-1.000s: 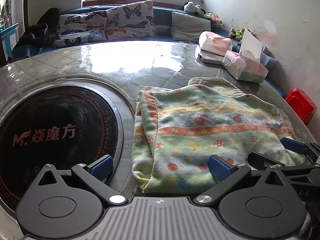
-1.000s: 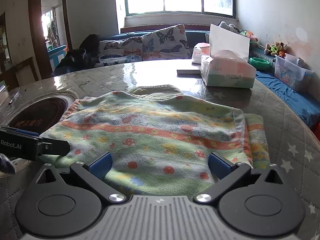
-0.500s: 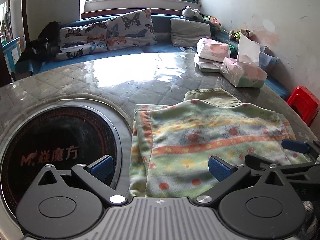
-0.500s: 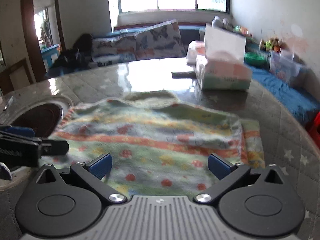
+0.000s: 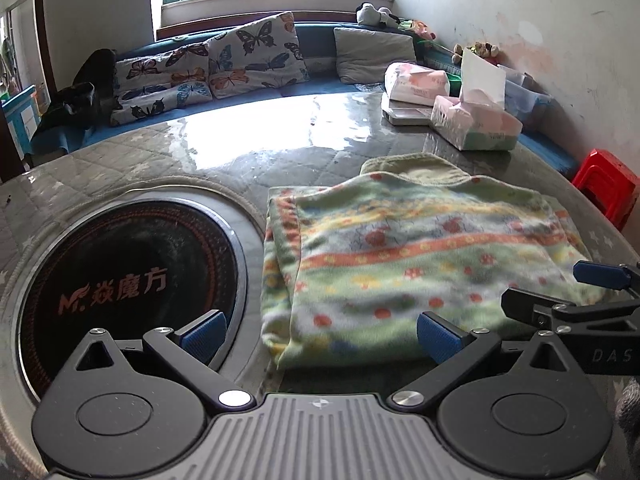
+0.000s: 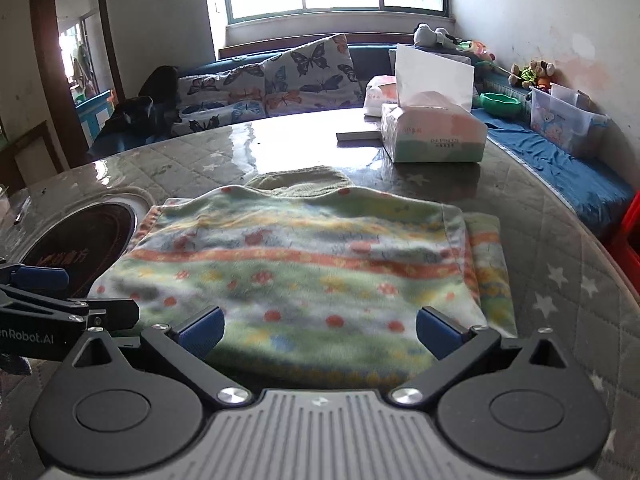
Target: Fold clothes
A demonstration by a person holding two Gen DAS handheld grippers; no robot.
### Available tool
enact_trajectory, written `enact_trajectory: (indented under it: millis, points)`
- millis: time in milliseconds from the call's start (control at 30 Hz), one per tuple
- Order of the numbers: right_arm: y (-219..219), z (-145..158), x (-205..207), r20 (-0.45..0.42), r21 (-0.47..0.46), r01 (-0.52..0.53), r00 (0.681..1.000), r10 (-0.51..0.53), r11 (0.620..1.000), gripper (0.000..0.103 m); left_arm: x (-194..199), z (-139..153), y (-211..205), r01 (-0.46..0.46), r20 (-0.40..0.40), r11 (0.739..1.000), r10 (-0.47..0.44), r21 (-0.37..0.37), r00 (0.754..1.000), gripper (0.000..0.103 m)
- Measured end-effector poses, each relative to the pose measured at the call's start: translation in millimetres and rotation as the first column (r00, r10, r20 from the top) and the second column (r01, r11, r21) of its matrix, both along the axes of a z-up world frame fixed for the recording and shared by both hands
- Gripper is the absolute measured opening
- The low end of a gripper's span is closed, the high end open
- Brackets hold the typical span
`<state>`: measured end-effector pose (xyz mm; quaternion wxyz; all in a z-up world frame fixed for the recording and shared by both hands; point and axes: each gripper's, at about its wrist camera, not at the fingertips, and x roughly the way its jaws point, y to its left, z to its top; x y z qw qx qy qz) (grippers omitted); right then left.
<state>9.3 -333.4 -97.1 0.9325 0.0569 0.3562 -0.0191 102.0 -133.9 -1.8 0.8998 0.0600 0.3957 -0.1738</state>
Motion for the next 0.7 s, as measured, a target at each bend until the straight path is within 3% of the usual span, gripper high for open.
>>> enact_trajectory:
  millis: [700]
  points:
    - [10, -6, -40, -0.049, 0.031, 0.068, 0.997, -0.066, 0.997, 0.103, -38, -3, 4, 0.023, -0.043, 1.000, -0.023, 0.007, 0.999, 0.103]
